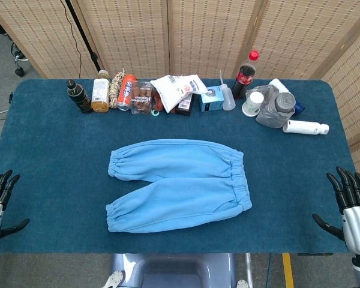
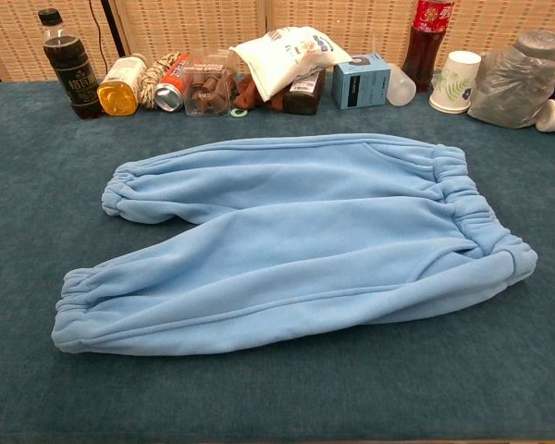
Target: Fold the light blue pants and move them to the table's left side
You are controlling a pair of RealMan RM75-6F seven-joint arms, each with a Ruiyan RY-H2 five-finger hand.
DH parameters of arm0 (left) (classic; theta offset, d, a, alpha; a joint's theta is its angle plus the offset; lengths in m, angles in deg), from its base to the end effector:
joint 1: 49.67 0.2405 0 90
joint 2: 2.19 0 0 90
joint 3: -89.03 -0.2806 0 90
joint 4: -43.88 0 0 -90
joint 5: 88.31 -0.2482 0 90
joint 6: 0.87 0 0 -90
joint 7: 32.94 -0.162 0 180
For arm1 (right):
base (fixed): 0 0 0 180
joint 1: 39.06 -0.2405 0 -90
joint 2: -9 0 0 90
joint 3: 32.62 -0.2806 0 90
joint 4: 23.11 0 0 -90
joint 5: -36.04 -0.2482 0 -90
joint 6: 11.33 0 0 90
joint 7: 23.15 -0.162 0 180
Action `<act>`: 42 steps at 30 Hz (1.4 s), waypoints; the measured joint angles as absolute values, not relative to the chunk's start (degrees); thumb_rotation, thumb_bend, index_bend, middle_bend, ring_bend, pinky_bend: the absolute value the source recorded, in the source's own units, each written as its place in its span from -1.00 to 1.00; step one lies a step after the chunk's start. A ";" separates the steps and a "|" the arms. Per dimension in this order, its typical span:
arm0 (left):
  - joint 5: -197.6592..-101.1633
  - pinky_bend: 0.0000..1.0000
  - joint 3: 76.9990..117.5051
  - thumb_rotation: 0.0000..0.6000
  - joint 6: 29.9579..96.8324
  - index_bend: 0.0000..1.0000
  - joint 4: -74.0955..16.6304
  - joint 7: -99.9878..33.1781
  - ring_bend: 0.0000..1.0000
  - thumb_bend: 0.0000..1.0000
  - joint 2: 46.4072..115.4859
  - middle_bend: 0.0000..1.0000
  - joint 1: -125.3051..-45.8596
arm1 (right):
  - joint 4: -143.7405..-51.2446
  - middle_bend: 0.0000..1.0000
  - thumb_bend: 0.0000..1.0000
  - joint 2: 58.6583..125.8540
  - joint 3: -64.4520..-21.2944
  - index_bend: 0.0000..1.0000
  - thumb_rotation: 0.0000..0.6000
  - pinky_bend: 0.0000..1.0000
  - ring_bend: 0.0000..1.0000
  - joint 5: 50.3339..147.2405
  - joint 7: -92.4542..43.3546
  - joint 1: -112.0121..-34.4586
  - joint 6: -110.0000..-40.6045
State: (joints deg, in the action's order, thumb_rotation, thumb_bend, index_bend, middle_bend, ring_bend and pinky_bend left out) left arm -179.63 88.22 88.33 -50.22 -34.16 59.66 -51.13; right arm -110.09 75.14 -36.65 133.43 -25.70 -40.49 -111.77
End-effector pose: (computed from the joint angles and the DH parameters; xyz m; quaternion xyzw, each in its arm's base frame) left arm -0.3430 0.1672 0.1406 -0.6140 -0.3746 -0.3819 0.5804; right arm -0.3282 -0.1813 0.1602 0.5838 -0.2754 0.4880 0.5875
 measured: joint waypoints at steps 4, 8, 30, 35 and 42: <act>-179.45 -1.00 88.17 1.00 88.01 -1.00 -50.20 -34.12 -1.00 -0.93 59.62 -1.00 -51.16 | -109.84 -1.00 -1.00 75.30 -36.38 -1.00 1.00 -0.80 -1.00 134.62 -25.84 -40.48 -112.14; -179.45 -1.00 88.17 1.00 88.02 -1.00 -50.36 -34.27 -1.00 -0.93 59.59 -1.00 -51.15 | -109.57 -1.00 -1.00 75.53 -35.88 -1.00 1.00 -0.81 -1.00 135.69 -25.79 -40.91 -111.55; -180.06 -1.00 87.78 1.00 88.18 -1.00 -50.90 -32.88 -1.00 -0.93 58.91 -1.00 -50.96 | -101.06 -0.95 -1.00 87.21 -31.03 -0.86 1.00 -0.70 -0.97 145.91 -17.63 -49.11 -98.36; -179.64 -1.00 87.98 1.00 88.22 -1.00 -51.08 -32.24 -1.00 -0.93 58.71 -1.00 -50.90 | -99.91 -0.95 -1.00 89.91 -30.67 -0.81 1.00 -0.67 -0.97 145.49 -14.68 -51.06 -94.10; -178.90 -1.00 88.20 1.00 87.37 -1.00 -51.27 -32.60 -1.00 -0.93 58.92 -1.00 -51.23 | -99.82 -0.82 -1.00 92.83 -30.76 -0.61 1.00 -0.49 -0.87 145.19 -12.89 -53.31 -91.66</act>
